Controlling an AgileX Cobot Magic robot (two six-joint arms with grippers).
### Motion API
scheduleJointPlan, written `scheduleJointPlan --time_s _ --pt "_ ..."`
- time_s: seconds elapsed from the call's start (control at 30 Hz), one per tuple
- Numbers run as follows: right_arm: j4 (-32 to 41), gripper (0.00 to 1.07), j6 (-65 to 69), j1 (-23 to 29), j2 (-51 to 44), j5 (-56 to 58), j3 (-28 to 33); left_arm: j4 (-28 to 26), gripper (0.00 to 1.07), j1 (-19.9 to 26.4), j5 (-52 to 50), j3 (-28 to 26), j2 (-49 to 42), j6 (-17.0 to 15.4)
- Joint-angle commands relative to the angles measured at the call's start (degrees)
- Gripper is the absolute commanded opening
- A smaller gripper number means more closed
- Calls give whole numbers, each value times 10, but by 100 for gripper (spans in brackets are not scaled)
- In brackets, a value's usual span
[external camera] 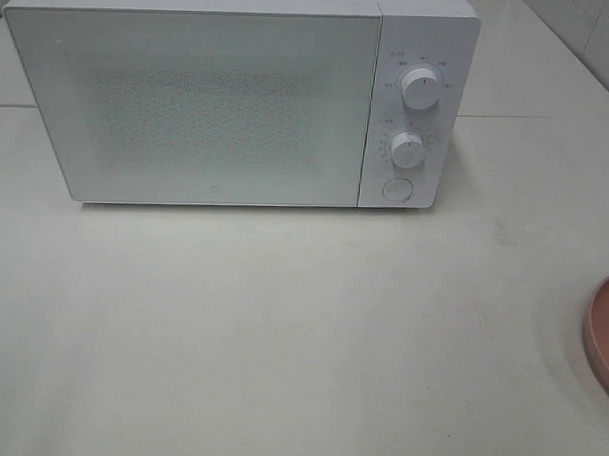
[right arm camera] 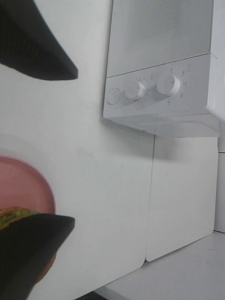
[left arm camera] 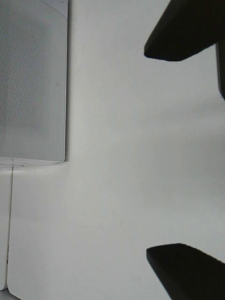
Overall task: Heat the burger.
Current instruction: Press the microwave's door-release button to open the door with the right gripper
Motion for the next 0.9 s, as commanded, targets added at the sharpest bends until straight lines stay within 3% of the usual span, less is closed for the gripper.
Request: scheduleJointPlan --time_s 0.03,0.9 --pt "1 76 1 0 34 -55 -3 0 98 -1 -7 3 -1 2" --pt "1 76 7 0 288 -269 -3 0 98 -1 -7 3 -1 2"
